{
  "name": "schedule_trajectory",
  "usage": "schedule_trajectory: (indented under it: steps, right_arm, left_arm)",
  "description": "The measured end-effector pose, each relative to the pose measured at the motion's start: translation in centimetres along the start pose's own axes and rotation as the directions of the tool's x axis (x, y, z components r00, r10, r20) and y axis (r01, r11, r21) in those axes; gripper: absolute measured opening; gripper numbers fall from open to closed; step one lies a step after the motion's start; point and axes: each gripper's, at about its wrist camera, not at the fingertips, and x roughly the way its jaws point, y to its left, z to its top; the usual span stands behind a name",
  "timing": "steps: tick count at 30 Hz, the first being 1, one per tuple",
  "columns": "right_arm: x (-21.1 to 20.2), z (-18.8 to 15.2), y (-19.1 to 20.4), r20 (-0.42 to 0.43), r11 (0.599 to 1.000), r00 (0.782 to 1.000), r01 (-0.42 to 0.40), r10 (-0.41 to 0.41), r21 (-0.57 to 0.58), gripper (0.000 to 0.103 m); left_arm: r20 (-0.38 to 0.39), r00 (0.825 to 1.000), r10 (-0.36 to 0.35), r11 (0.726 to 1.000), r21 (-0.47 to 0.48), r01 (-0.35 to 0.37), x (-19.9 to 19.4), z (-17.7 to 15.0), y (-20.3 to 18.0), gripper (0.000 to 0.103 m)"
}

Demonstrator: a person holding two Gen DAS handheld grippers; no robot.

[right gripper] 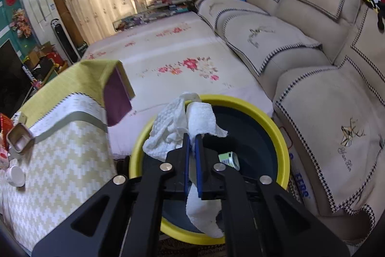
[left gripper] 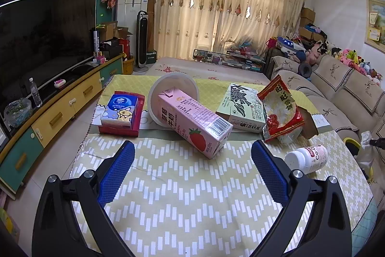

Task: Collect trash
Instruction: 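Carry the tissue over the bin and open the right gripper, then grasp the pink milk carton with the left gripper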

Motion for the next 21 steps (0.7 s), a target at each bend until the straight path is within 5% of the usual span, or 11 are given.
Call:
schedule_trajectory:
  steps: [4, 9, 21]
  right_arm:
    - [0.9, -0.1, -0.4, -0.018, 1.000, 0.999, 0.027, -0.027, 0.005, 0.006]
    - [0.7, -0.2, -0.4, -0.008, 0.999, 0.999, 0.044, -0.044, -0.004, 0.027]
    - [0.7, -0.2, -0.2, -0.009, 1.000, 1.000, 0.026, -0.026, -0.012, 0.030]
  left_arm:
    - [0.001, 1.000, -0.002, 1.000, 0.003, 0.002, -0.1, 0.0, -0.1, 0.096]
    - [0.001, 1.000, -0.003, 1.000, 0.004, 0.003, 0.0, 0.0, -0.1, 0.096]
    - [-0.092, 0.995, 0.024, 1.000, -0.016, -0.026, 1.7, -0.1, -0.9, 0.097]
